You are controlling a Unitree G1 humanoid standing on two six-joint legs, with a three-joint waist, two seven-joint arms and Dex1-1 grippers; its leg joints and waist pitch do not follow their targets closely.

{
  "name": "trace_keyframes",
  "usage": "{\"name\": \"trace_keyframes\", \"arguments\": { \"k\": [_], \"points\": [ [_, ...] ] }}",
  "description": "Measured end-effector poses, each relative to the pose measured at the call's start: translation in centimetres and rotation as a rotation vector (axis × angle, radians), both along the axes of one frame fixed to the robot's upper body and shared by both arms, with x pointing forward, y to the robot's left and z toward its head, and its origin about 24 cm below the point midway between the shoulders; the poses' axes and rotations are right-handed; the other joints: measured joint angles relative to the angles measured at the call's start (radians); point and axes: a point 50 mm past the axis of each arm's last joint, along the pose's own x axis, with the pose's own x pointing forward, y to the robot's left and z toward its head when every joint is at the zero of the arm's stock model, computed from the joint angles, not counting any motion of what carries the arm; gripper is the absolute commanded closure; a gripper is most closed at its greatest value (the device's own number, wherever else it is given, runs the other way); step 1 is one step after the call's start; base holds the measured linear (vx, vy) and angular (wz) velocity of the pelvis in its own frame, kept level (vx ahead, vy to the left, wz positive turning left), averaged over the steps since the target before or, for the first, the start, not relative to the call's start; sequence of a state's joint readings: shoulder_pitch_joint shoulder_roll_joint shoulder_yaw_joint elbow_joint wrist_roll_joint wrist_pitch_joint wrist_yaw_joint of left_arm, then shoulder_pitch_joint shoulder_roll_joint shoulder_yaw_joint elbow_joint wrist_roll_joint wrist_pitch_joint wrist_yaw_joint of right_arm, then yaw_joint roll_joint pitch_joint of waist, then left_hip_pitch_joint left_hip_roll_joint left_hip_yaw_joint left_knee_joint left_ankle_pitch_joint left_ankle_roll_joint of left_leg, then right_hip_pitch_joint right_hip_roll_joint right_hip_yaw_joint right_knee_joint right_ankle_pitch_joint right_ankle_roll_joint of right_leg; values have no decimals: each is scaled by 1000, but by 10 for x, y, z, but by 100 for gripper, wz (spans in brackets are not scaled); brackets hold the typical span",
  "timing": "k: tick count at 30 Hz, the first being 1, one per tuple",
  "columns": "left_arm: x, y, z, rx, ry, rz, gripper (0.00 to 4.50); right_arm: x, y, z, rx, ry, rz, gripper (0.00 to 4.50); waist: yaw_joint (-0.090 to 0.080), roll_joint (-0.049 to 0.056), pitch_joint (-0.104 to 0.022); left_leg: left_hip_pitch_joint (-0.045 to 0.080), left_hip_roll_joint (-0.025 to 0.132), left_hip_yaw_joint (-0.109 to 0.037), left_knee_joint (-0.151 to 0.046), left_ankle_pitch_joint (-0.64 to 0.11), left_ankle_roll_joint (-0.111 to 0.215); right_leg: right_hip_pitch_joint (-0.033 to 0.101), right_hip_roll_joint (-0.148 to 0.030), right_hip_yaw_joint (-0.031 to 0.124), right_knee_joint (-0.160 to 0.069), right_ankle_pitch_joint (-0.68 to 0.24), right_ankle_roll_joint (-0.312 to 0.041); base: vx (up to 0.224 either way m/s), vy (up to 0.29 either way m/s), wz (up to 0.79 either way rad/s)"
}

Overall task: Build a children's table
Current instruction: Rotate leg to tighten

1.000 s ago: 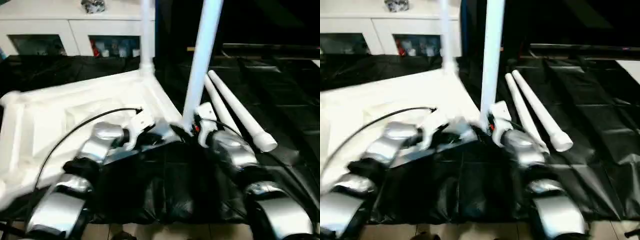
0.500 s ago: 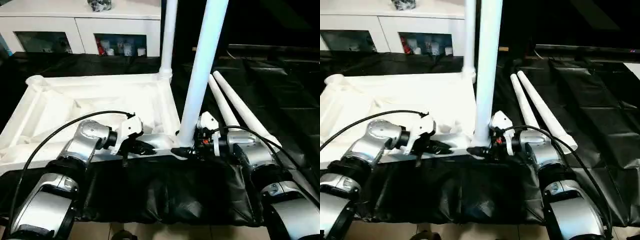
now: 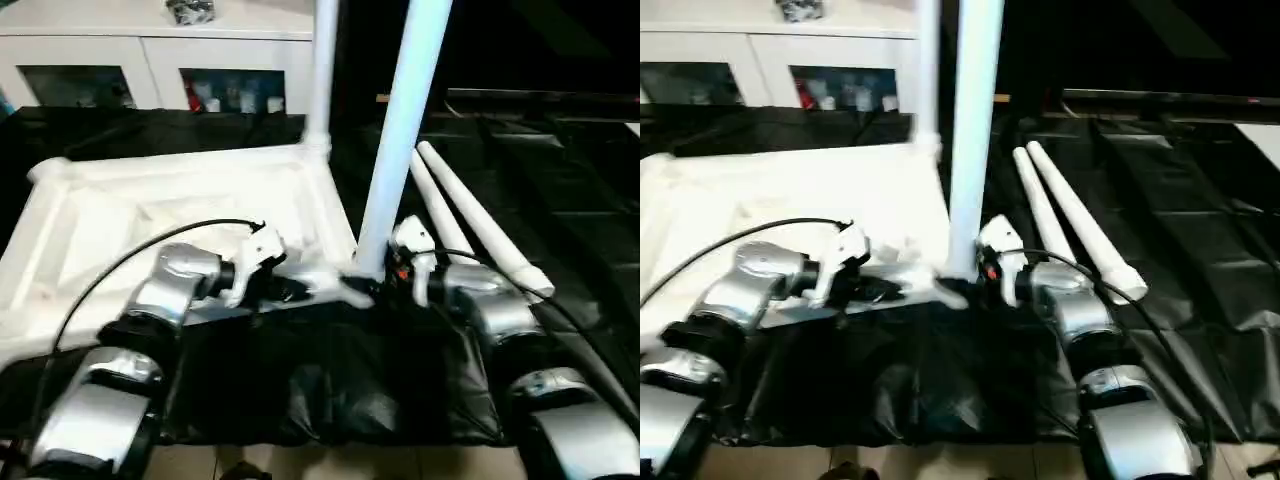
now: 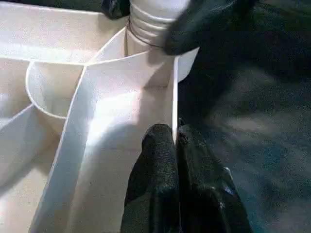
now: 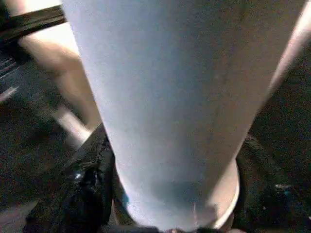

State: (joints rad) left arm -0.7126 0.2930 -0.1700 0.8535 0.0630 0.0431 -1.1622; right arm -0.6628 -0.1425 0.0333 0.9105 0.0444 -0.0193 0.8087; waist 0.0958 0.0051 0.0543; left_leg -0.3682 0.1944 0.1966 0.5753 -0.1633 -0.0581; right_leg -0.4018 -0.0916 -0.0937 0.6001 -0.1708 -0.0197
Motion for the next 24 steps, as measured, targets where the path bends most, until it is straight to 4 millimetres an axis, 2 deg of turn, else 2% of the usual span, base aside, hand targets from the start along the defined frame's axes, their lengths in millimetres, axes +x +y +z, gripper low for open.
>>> {"name": "trace_keyframes", "arguments": {
  "k": [2, 5, 6, 11, 15, 19, 24],
  "points": [
    [5, -13, -2, 8, -24, 70, 450, 8, 7, -2, 13, 4, -178, 180, -7, 1, -1, 2, 0, 0, -1, 0, 0, 1, 0, 1, 0, -1, 1, 0, 0, 0],
    [9, -28, -3, 14, -43, 133, 450, 15, 11, -2, 13, 9, -336, 180, -7, 3, -2, 3, -1, 0, -1, 0, 0, 3, 0, 1, 0, -3, 5, 0, 0, 0],
    [10, -31, -3, 14, -48, 150, 450, 16, 12, -2, 21, 11, -368, 145, -7, 3, -2, 2, -1, 0, -1, 0, 0, 3, 0, 1, 0, -3, 5, 0, 0, 0],
    [10, -33, -3, 10, -49, 166, 450, 16, 16, -2, 67, 18, -410, 100, -7, 3, -2, 2, -2, 0, -1, 0, 0, 3, -1, 1, -1, -3, 5, 0, 0, 0],
    [10, -31, -3, 11, -54, 156, 450, 15, 18, -2, 30, -10, -383, 54, -7, 3, -2, 1, -2, 0, -1, 0, 0, 2, -1, 1, -1, -3, 5, 0, 0, 0],
    [6, -22, -1, 18, -71, 109, 450, 13, 16, -2, -11, -44, -261, 54, -11, 3, -2, 1, -1, 0, -2, 0, 0, 1, 0, 1, -1, -3, 5, 0, 0, 0],
    [-1, -6, 1, 11, -63, 2, 450, 5, 9, 0, -15, -60, -37, 54, -6, 3, -2, -1, 0, 0, -4, 0, 0, -1, 0, 0, 0, -2, 2, 0, 0, 0]
  ]
}}
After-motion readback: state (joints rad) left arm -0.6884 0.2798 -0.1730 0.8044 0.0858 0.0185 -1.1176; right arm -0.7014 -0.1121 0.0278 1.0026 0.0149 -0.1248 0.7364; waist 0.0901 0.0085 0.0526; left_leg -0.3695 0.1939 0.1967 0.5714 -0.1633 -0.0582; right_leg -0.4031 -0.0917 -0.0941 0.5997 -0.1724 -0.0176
